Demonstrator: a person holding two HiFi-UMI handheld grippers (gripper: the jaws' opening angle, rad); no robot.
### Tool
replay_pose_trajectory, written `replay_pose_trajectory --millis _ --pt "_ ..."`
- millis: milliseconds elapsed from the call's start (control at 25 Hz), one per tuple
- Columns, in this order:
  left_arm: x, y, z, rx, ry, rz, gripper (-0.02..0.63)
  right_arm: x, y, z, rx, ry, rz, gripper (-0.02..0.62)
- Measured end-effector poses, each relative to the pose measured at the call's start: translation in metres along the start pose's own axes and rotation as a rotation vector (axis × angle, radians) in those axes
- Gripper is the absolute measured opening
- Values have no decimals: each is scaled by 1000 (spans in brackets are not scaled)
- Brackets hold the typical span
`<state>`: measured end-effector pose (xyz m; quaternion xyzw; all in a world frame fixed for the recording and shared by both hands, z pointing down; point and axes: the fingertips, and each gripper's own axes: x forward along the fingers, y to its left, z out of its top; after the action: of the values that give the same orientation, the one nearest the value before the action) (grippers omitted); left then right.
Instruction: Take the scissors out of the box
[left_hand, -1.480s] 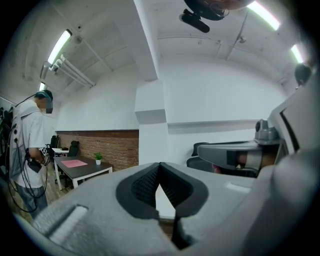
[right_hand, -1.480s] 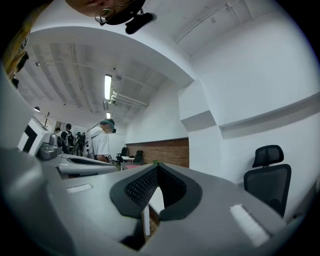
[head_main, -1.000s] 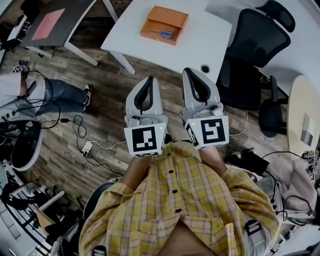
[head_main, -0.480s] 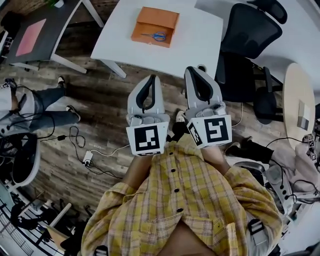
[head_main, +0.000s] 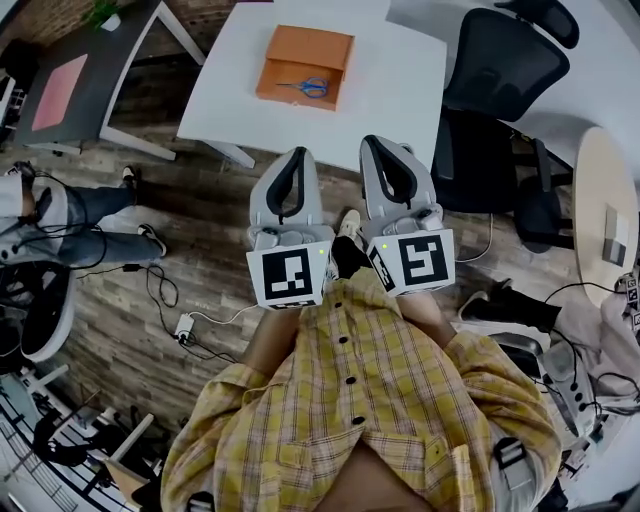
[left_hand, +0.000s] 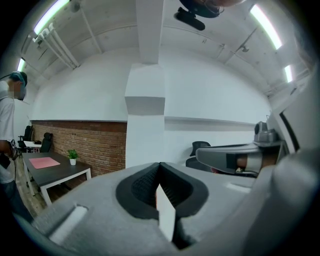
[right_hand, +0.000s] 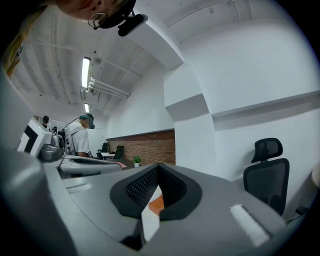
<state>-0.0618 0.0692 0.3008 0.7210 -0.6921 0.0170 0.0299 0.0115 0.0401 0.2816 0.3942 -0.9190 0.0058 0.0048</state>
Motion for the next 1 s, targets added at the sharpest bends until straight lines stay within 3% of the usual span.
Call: replay_pose_trajectory --millis 280,760,1000 --pt "62 12 4 62 30 8 2 55 -34 1 13 -6 22 3" --pt "140 22 9 97 66 57 2 112 -87 2 45 -6 57 2" --pt "160 20 -9 92 121 54 2 128 -104 -24 113 58 59 2"
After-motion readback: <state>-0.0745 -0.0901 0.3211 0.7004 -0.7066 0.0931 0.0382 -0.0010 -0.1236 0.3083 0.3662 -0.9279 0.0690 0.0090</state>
